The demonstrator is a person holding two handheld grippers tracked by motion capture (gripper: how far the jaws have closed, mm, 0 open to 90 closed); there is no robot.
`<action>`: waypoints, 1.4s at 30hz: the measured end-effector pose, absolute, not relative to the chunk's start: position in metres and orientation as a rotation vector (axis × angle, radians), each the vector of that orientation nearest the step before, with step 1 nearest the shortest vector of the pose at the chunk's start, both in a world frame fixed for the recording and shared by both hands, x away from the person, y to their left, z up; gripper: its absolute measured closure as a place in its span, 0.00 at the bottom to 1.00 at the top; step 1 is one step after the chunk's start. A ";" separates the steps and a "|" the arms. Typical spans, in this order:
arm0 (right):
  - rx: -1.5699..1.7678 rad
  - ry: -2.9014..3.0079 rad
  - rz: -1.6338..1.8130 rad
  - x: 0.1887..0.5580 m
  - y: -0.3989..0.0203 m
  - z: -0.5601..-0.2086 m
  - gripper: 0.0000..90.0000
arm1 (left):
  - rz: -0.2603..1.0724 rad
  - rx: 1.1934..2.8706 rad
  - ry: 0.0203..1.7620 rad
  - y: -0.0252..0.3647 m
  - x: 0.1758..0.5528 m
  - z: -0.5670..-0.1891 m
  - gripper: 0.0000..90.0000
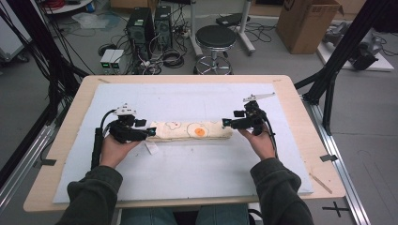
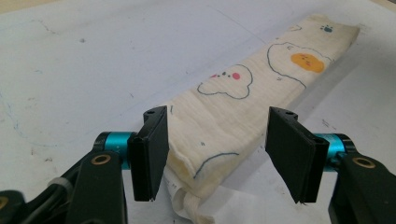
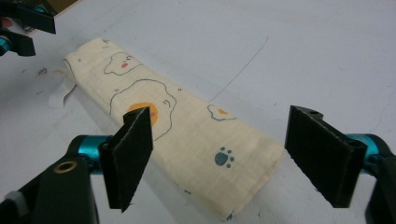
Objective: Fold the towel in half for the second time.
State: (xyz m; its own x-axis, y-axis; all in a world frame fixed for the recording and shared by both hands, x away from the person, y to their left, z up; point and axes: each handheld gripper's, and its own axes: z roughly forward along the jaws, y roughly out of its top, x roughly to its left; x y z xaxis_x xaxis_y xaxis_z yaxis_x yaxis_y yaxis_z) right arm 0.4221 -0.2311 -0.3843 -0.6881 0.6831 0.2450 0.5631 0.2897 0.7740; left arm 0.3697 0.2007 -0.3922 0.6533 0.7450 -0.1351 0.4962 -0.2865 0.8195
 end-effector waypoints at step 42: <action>1.103 2.357 1.352 0.371 -0.251 -0.384 0.13 | 0.397 1.936 0.979 0.233 0.316 -0.393 0.30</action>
